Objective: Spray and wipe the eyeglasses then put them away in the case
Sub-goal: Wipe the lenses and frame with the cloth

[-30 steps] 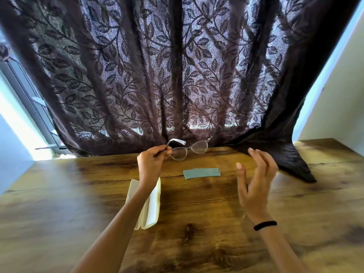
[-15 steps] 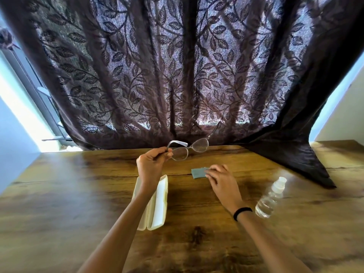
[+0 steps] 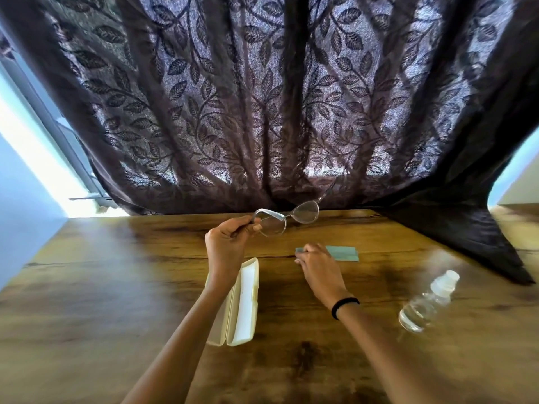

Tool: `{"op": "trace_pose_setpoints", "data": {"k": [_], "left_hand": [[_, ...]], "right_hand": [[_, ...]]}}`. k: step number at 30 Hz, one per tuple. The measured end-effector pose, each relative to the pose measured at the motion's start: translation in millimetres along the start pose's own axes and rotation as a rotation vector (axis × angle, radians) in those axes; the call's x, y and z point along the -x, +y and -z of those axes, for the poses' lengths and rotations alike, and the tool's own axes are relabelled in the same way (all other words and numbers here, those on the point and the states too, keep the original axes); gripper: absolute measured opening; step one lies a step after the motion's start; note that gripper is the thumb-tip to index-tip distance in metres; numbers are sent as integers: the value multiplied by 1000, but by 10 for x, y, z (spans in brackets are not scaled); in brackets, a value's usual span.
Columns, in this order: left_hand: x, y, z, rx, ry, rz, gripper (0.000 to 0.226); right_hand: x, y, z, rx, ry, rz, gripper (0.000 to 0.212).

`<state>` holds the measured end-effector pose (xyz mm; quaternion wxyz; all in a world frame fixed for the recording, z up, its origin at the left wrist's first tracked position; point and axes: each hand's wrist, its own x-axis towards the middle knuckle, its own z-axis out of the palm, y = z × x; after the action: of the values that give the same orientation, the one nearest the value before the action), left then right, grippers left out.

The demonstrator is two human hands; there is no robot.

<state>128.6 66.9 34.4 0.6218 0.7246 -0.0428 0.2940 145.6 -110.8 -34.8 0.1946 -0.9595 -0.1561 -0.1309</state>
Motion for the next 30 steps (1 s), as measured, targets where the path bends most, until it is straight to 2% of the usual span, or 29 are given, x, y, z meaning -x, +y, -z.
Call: {"op": "trace_pose_setpoints", "data": {"k": [9,12,16,19,23,30], "left_hand": [[39,-18,-52,-4,-35,-4,32],[38,-5,-66,11,-31,-8,29],[44,7,-66,17,-31,-7,26],[48,30,-85,46,-27,3,25],[45,76,-128,84,-35,19,25],[55,128,-169,85,-55,13,25]], "right_hand": [[215,-91,51,188,-59,146,34],[439,-157,102,155,-95,194,37],[803,-231,268,75,-45,260,38],[992,-225,349,-66,-56,246,40],[1127,-178,366,-225,-50,166,38],[860,-142,445,-752,-56,-349,17]]}}
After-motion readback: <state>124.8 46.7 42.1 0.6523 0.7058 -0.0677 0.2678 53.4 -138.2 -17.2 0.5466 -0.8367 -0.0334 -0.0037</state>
